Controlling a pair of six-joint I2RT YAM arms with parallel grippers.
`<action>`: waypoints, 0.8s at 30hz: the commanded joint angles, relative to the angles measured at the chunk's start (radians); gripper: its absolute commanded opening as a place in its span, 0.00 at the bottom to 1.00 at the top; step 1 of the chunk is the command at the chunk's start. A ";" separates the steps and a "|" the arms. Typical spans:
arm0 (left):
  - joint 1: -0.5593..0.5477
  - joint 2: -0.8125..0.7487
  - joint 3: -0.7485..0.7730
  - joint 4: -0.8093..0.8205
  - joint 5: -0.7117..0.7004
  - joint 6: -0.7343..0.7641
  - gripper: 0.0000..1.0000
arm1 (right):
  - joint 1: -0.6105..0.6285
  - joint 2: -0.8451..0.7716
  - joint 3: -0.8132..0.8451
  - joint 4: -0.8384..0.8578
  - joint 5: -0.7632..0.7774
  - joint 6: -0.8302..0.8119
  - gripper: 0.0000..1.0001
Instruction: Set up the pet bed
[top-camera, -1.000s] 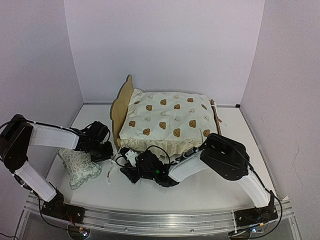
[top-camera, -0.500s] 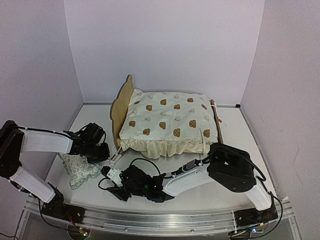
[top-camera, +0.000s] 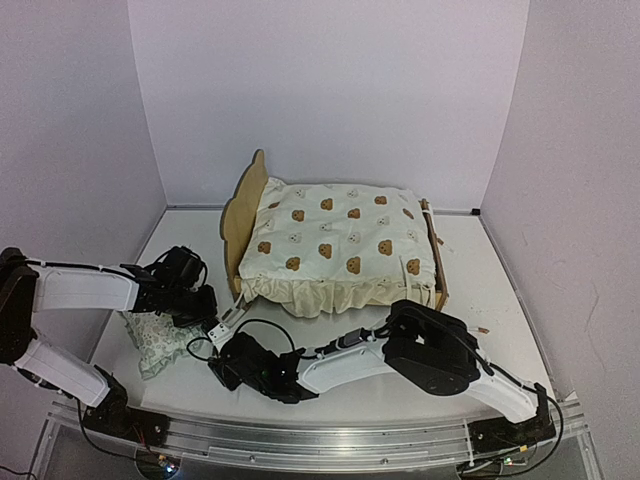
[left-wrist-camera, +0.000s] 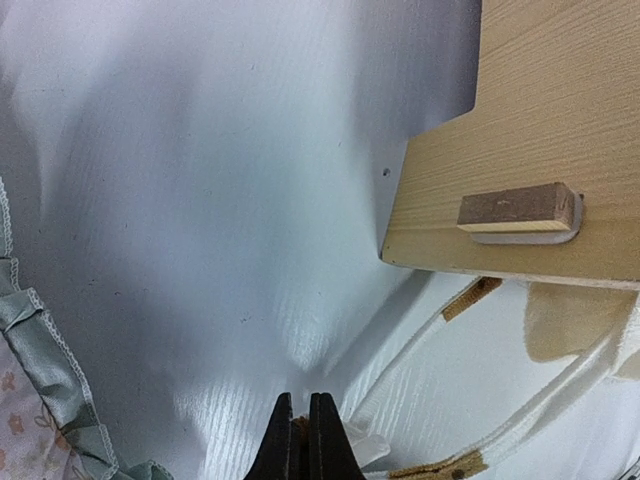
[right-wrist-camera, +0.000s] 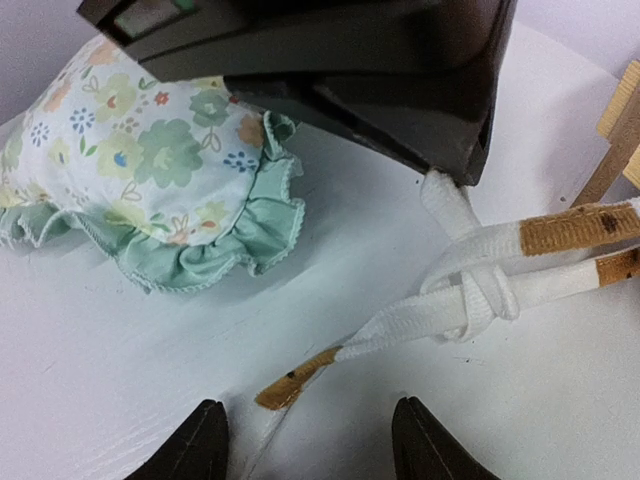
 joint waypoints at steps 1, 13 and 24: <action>0.005 -0.026 0.000 0.010 0.010 0.009 0.00 | 0.009 0.046 0.065 -0.039 0.089 0.087 0.57; 0.005 -0.040 -0.008 0.011 0.016 0.004 0.00 | 0.010 0.067 0.062 0.065 0.054 0.152 0.60; 0.005 -0.054 -0.007 -0.004 0.016 0.004 0.00 | 0.009 0.043 0.002 0.202 0.072 0.193 0.68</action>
